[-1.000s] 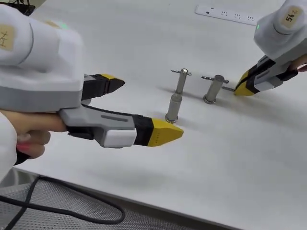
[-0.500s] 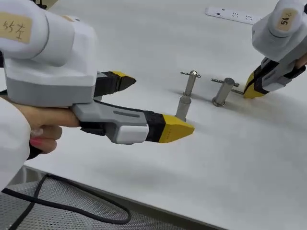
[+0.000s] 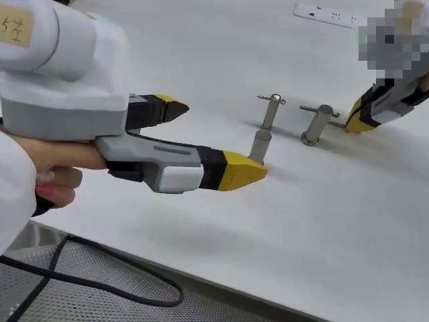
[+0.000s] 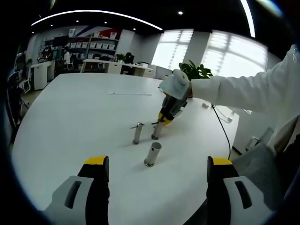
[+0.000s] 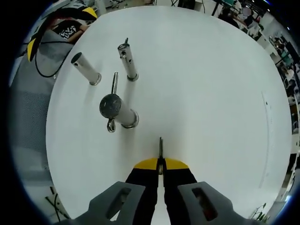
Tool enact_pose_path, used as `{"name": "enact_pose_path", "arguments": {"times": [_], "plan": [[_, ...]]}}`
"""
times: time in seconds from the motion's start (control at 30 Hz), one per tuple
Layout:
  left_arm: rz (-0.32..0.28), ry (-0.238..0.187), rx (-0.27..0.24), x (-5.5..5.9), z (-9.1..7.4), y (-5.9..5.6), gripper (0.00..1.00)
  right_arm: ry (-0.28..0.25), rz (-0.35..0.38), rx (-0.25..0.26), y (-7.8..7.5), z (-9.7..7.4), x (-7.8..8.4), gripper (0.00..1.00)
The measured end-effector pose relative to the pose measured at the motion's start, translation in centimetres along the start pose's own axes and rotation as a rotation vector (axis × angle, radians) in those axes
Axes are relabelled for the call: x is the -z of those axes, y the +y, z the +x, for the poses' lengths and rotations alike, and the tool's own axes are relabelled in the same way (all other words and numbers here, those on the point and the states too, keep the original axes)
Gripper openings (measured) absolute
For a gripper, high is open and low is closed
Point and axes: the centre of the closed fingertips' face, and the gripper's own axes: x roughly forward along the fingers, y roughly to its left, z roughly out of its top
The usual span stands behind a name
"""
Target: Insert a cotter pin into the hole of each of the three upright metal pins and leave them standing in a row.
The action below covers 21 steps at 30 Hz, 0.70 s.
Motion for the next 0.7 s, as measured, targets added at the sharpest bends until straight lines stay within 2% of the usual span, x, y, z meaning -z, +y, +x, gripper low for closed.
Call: {"name": "enact_pose_path", "arguments": {"times": [0.2,0.27,0.43,0.53,0.6,0.7], "plan": [[-0.004,0.000,-0.007,0.0,-0.1,0.1,0.84,-0.004,0.007,0.004,-0.3,-0.1,0.2,0.00],[0.005,0.003,-0.024,0.0,-0.2,0.4,0.85,0.002,0.013,-0.005,-0.1,-0.2,0.4,0.00],[0.010,-0.005,-0.017,-0.4,-0.1,0.2,0.84,0.001,0.012,0.010,0.2,-1.1,0.7,0.00],[0.021,-0.005,-0.013,-0.5,0.0,0.2,0.82,-0.025,0.020,0.032,0.3,-2.1,0.8,0.00],[0.025,-0.003,-0.012,-0.7,0.2,0.2,0.81,-0.098,0.050,0.052,0.4,-3.1,0.0,0.00],[0.031,-0.007,-0.013,-0.9,0.4,0.3,0.80,-0.137,0.056,0.089,0.6,-4.4,-0.2,0.00]]}}
